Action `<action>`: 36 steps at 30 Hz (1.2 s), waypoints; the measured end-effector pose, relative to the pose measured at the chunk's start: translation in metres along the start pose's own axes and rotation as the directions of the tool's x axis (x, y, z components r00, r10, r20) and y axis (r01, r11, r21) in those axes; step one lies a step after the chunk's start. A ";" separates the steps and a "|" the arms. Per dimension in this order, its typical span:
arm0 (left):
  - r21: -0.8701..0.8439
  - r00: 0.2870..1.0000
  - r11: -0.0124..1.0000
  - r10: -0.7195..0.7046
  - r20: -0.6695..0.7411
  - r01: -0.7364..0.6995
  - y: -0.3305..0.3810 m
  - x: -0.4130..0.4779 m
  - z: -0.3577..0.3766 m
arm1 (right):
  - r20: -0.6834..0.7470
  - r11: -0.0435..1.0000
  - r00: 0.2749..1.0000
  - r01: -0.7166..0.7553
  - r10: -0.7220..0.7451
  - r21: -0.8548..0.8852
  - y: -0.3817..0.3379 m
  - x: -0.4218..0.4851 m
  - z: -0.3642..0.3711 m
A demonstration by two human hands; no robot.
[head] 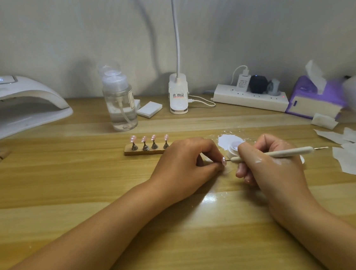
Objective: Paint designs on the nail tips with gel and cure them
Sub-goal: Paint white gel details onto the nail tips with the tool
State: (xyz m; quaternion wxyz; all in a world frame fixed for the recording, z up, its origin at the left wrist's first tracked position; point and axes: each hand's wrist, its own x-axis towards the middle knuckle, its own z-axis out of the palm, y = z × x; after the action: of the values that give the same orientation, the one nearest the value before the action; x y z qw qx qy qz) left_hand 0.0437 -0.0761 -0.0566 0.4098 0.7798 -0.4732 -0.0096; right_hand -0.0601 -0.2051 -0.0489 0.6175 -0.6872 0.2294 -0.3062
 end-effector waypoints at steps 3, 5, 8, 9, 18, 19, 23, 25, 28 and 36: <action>0.001 1.000 1.000 -0.002 0.003 0.002 0.000 0.000 0.000 | -0.013 1.000 1.000 0.003 -0.003 0.011 0.000 0.000 0.000; -0.004 1.000 1.000 -0.003 0.004 0.003 0.000 0.000 0.000 | -0.032 1.000 0.999 0.009 -0.008 0.025 -0.001 -0.001 -0.001; -0.003 1.000 1.000 -0.009 0.001 0.009 0.000 0.000 0.000 | -0.032 1.000 0.999 0.024 -0.024 -0.008 -0.001 -0.002 -0.001; -0.003 1.000 1.000 -0.010 0.002 0.010 0.000 0.000 0.000 | -0.029 0.999 0.999 0.028 -0.029 -0.032 0.000 -0.002 -0.001; -0.010 1.000 1.000 -0.017 0.007 0.017 0.000 0.000 0.000 | -0.002 0.997 0.999 0.038 -0.038 -0.068 0.001 -0.002 -0.001; -0.011 1.000 1.000 -0.017 0.007 0.017 0.000 0.000 -0.001 | 0.001 0.997 0.999 0.037 -0.037 -0.068 0.001 -0.002 -0.001; -0.005 1.000 1.000 -0.017 0.007 0.017 0.001 0.000 0.000 | 0.004 0.997 0.999 0.033 -0.033 -0.068 0.001 -0.001 0.000; -0.001 1.000 1.000 -0.017 0.007 0.017 0.001 0.000 0.000 | 0.003 0.998 0.999 0.032 -0.032 -0.063 0.002 -0.001 0.000; -0.001 1.000 1.000 -0.017 0.005 0.017 0.001 0.000 -0.001 | 0.009 0.998 0.999 0.033 -0.032 -0.059 0.002 -0.002 0.000; 0.007 1.000 1.000 -0.021 0.005 0.021 0.001 0.000 0.000 | -0.005 0.998 1.000 0.030 -0.030 -0.055 0.002 -0.001 -0.001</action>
State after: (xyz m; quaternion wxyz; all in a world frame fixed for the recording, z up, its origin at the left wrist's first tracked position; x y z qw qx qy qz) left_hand 0.0433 -0.0763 -0.0556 0.4057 0.7862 -0.4659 -0.0143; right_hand -0.0614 -0.2057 -0.0511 0.5930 -0.7065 0.2291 -0.3109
